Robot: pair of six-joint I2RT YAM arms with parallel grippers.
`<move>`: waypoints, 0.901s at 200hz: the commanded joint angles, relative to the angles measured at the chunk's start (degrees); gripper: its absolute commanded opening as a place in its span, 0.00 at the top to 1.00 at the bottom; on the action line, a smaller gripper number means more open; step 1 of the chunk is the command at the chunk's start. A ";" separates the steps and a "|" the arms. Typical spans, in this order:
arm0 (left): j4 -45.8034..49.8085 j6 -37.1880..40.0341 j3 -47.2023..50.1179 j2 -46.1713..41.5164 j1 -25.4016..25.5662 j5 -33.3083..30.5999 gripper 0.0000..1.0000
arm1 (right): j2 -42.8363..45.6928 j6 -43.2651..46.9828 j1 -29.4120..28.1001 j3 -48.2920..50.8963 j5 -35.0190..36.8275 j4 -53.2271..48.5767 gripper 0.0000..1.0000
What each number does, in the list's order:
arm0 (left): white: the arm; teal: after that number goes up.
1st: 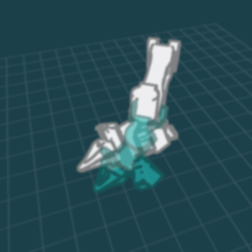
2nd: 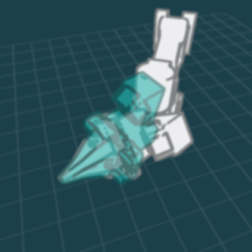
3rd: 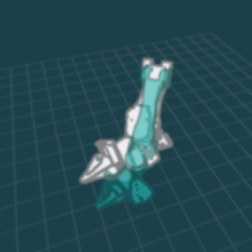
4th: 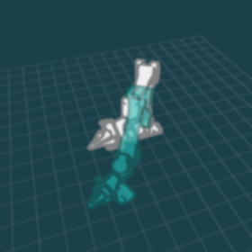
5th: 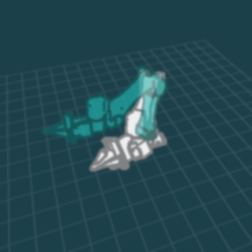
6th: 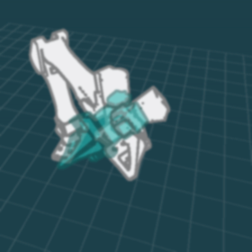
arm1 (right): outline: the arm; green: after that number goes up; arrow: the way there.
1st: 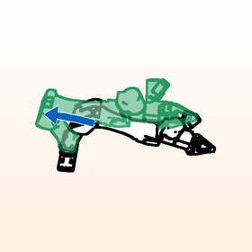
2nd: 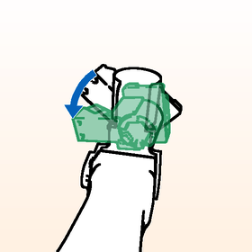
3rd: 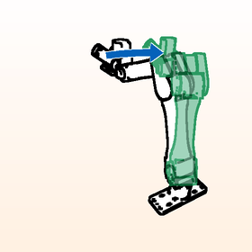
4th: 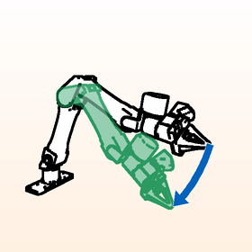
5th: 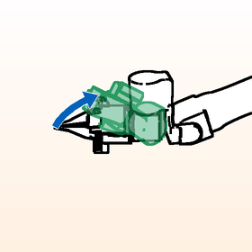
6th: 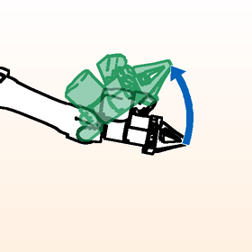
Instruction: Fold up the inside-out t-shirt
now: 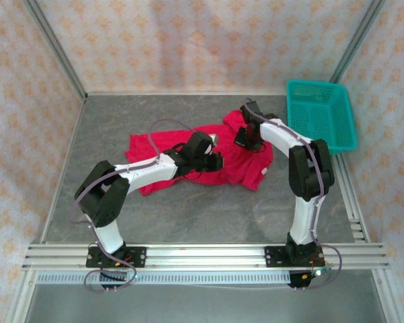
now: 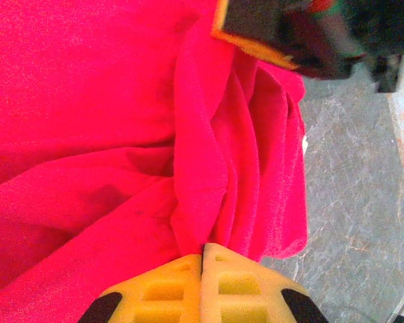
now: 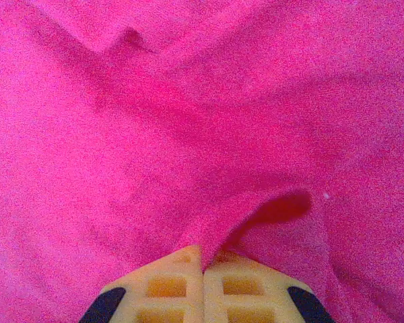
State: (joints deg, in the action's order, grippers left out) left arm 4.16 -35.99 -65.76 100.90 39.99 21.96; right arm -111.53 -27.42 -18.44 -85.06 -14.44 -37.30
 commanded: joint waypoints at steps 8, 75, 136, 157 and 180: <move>4.73 3.91 -1.62 -0.05 -1.01 -3.24 1.00 | 12.97 2.44 0.23 -2.28 -0.45 -8.53 1.00; 9.37 9.12 -7.04 2.50 -1.67 -5.24 0.98 | 26.56 0.67 2.33 1.98 -9.18 -8.01 1.00; 4.28 13.26 -1.18 -6.53 0.22 -5.31 0.48 | 20.64 -0.51 2.27 2.41 -11.13 -5.80 1.00; -1.29 7.70 -0.52 -5.30 1.14 -1.51 0.43 | 20.69 -1.13 2.27 3.26 -11.09 -4.59 1.00; -6.81 3.07 -0.78 -2.30 4.10 0.55 0.40 | 20.56 -1.59 2.33 3.47 -11.00 -4.19 1.00</move>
State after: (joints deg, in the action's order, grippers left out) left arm 5.10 -27.66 -67.00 96.05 41.30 19.53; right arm -91.66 -27.90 -16.45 -81.93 -25.08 -43.53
